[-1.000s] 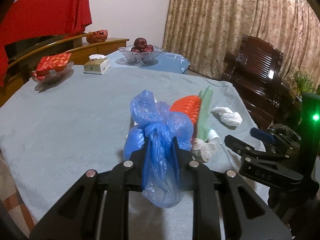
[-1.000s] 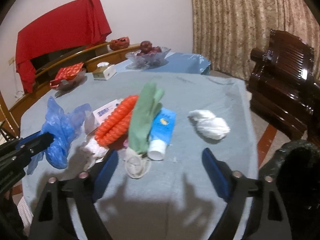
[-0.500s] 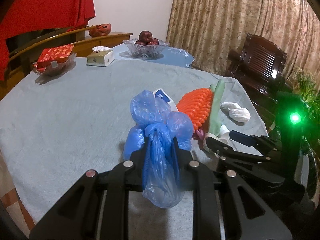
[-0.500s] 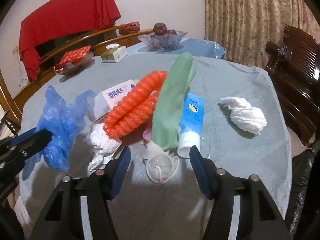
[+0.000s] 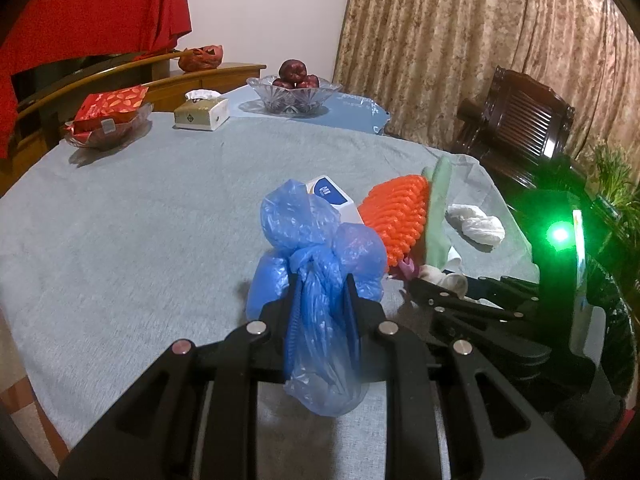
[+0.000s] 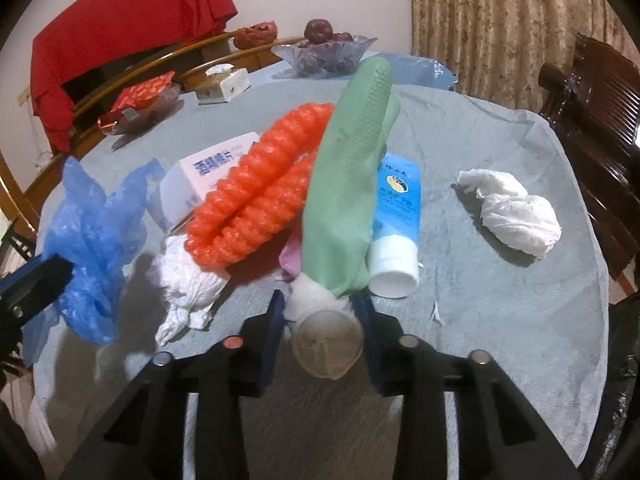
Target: Collect trash
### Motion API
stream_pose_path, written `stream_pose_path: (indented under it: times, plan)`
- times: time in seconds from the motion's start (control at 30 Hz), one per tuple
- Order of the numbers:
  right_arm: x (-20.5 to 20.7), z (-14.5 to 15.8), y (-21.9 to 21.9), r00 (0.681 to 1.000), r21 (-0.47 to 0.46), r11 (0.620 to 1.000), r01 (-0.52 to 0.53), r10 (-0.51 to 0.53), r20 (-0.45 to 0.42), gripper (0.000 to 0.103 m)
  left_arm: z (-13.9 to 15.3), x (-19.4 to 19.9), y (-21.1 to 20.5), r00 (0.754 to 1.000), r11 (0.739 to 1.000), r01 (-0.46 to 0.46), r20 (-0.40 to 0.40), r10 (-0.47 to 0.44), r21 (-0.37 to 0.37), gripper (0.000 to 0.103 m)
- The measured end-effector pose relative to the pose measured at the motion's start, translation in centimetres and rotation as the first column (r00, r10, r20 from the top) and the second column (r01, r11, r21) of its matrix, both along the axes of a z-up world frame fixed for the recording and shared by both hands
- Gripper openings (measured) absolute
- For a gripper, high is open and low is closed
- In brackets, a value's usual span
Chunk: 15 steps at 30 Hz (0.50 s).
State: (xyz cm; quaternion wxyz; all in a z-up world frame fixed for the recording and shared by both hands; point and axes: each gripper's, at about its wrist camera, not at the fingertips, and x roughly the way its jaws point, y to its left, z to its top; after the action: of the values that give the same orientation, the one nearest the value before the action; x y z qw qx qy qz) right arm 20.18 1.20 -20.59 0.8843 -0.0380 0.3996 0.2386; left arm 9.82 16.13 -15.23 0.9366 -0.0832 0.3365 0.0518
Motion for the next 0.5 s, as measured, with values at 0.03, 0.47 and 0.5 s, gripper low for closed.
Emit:
stream_pose_path:
  times: [0.03,0.47,0.5]
  plan:
    - [-0.2,0.2,-0.1,1.000,0.004,1.000,0.000,0.000,0.001,0.033,0.0,0.0,-0.1,1.000,1.000,0.001,0.000,-0.001,0.000,0.019]
    - [-3.7,3.8,-3.5,1.000,0.080,0.997,-0.011,0.009,0.026,0.031,0.0,-0.3,-1.1,1.000,1.000,0.018,-0.011,-0.018,0.003,0.019]
    - [-3.9,4.1,-3.8,1.000,0.085,0.996,-0.013,0.011,0.028,0.031,0.1,-0.3,-1.1,1.000,1.000,0.019,-0.010,-0.019,0.003,0.020]
